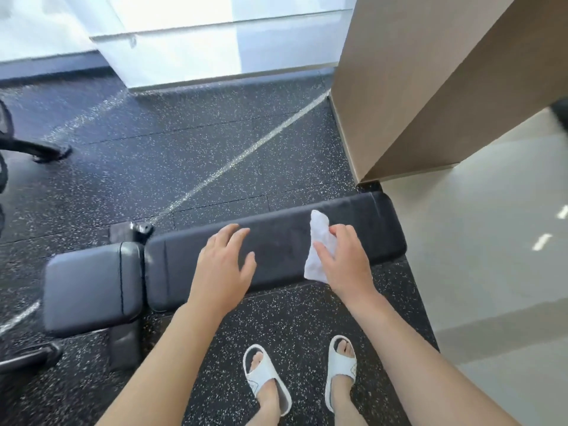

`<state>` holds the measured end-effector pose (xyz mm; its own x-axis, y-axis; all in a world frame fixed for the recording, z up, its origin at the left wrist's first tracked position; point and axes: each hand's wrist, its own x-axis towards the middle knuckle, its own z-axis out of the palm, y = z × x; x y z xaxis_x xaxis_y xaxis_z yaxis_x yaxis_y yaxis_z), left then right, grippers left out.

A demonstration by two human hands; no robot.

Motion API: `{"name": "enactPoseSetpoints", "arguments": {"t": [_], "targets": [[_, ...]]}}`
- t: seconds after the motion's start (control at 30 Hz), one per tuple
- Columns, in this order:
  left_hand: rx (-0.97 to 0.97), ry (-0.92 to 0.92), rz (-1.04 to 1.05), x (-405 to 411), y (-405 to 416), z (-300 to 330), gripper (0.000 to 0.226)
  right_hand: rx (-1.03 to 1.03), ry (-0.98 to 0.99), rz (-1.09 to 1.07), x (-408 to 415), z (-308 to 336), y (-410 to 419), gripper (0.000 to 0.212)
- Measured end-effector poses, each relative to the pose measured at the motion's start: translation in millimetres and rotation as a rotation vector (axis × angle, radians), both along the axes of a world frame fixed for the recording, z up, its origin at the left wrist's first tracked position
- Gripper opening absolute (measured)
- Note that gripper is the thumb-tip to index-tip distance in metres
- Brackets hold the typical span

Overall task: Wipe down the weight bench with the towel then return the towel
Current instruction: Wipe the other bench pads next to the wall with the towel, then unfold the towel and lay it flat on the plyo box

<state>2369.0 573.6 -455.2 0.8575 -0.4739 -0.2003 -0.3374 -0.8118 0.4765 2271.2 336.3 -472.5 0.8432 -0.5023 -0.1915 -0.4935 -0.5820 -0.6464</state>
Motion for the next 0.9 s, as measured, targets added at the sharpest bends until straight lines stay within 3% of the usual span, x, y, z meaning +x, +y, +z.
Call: {"name": "enactPoseSetpoints", "arguments": {"t": [0.23, 0.47, 0.67, 0.9], "targets": [[-0.137, 0.001, 0.089, -1.1, 40.6, 118.2, 0.065, -0.091, -0.1, 0.072, 9.4, 129.4, 18.7, 0.02], [-0.163, -0.137, 0.148, 4.4, 96.8, 222.9, 0.074, -0.173, -0.275, 0.119, 24.0, 239.6, 40.8, 0.018], [-0.187, -0.249, 0.214, 16.7, 119.7, 294.2, 0.077, -0.177, -0.424, 0.197, 51.6, 307.5, 57.8, 0.023], [-0.197, -0.347, 0.315, 12.0, 108.8, 339.0, 0.08, -0.151, -0.515, 0.317, 87.9, 344.1, 47.4, 0.023]]}}
